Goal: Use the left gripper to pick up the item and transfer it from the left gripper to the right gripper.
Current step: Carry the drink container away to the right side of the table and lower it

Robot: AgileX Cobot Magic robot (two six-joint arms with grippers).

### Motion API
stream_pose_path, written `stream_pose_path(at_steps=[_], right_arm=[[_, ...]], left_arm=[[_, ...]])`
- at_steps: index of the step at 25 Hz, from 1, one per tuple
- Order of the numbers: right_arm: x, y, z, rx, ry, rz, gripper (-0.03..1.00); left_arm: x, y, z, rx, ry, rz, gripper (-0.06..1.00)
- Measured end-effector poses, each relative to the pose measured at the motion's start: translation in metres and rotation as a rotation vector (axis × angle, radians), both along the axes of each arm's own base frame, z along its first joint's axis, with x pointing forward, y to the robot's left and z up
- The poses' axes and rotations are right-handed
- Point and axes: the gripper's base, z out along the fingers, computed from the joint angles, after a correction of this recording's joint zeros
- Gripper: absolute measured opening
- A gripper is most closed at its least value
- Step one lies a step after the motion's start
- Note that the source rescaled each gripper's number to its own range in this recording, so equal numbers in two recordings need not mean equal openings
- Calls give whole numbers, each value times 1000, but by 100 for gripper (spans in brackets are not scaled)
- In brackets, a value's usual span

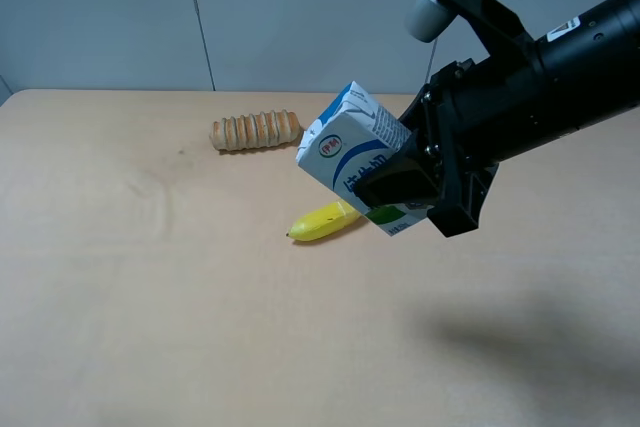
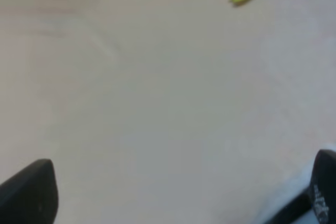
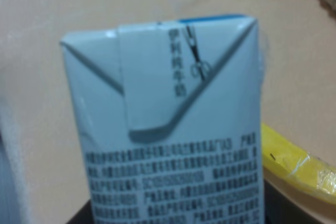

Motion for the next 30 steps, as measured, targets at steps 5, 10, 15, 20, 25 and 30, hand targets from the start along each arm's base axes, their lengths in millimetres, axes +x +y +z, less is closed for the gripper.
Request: stream_pose_path(at_steps=[5,10,15,20,25,30], right_arm=[[0,0,0,1,2,-2,0],[0,0,0,1,4,-3,0],[0,0,0,1,3,-4,0],[0,0,0,6,15,-17,0],[5,-2,0,27,75,-151,0],[15,-13,-5,-37,98,-373,0]], left_arm=[[-19,6,-25,-5,-73,17,93],[-27,8,-39,-37,-110,42,93],[-29,9,-39,-39,-121,44,93],[-29,9,-39,-40,-121,45,93],[-28,9,-39,-39,-122,62,93],[-27,8,-39,-31,-124,198,93]])
